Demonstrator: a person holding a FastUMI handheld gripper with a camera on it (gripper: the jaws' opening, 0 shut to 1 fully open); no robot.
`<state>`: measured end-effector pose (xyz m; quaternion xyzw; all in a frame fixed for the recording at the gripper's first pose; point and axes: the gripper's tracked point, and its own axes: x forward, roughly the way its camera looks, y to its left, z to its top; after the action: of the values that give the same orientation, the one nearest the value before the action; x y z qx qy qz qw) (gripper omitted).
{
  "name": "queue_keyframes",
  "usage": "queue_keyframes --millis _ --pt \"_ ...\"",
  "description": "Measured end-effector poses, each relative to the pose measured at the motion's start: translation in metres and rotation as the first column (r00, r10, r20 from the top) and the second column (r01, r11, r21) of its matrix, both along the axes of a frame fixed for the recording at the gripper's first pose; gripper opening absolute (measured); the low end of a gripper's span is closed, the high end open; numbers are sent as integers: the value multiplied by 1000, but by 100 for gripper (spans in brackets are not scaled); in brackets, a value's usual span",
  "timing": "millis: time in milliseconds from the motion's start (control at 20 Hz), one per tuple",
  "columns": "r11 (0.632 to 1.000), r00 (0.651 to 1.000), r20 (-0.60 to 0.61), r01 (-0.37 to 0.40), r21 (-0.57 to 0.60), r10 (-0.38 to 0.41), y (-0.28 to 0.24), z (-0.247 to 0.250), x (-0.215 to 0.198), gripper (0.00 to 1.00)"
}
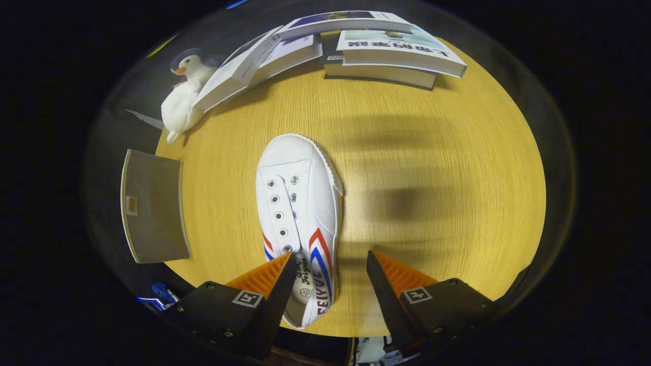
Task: Open the storage box then place both shoes into the box .Put the left shoe in first, then the right shoe, with the right side of both shoes facing outward in a uniform manner.
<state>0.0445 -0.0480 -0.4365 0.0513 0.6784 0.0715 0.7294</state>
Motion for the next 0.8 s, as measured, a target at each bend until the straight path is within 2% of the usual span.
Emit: queue_keyframes --millis 50,150,250,300,350,400,450,500,550,600,700,800 --pt "1000 1000 -7 -17 3 17 4 -3 -1 73" --pt "999 999 3 -44 17 44 10 -14 0 77" --pt "997 997 -2 -78 15 78 13 -13 3 39" --pt "993 993 -2 -121 -4 121 11 -12 2 39" --pt "993 993 1 -118 -14 118 9 -24 1 26" --pt "997 997 -7 -83 -10 83 8 -25 3 24" --pt "999 999 -24 -47 6 47 7 -18 4 8" --pt "1000 999 -35 7 18 -6 5 -2 6 8" --pt "999 998 -48 31 37 -29 7 -5 3 2" --pt "996 997 -56 55 64 -51 13 -1 0 2" --pt "989 993 -84 97 112 -88 21 7 -1 1" --pt "983 992 -86 108 148 -95 31 23 0 1"
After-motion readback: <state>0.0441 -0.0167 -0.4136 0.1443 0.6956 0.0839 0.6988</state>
